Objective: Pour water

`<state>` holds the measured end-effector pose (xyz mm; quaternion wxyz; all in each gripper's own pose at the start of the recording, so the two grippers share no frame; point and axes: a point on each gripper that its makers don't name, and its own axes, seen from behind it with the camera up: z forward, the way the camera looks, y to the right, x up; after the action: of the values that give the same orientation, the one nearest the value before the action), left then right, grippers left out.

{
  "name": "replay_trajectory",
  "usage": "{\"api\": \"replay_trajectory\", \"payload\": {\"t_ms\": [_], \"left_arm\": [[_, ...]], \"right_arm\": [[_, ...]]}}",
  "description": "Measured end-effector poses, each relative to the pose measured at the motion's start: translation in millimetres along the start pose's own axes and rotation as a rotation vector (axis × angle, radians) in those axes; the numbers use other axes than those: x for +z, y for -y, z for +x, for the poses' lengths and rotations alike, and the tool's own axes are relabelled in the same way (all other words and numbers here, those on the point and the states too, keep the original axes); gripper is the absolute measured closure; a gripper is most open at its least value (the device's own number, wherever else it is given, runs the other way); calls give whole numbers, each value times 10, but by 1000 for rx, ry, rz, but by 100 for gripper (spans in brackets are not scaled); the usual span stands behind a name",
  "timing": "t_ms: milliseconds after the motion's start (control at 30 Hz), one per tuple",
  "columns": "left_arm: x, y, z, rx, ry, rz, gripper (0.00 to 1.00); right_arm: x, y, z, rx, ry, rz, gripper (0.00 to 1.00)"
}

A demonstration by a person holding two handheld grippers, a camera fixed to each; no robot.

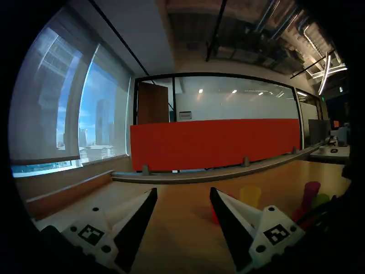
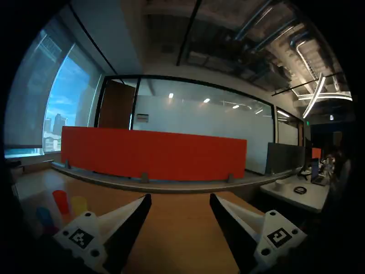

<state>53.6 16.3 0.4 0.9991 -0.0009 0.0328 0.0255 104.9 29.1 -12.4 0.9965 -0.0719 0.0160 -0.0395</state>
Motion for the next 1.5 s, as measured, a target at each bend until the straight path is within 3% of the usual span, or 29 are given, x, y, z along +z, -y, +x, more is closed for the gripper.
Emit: {"api": "replay_trajectory", "payload": {"t_ms": [267,867,1500], "left_arm": [[-3,14,-127,30,6,10,16],[-37,144,-381,-12,37,27,16],[-27,157,-534,-54,63,15,16]], "right_arm": [[32,49,-19,6,5,-1,1],[75,168,48,1,8,5,1],[64,186,73,-11,5,5,1]]}}
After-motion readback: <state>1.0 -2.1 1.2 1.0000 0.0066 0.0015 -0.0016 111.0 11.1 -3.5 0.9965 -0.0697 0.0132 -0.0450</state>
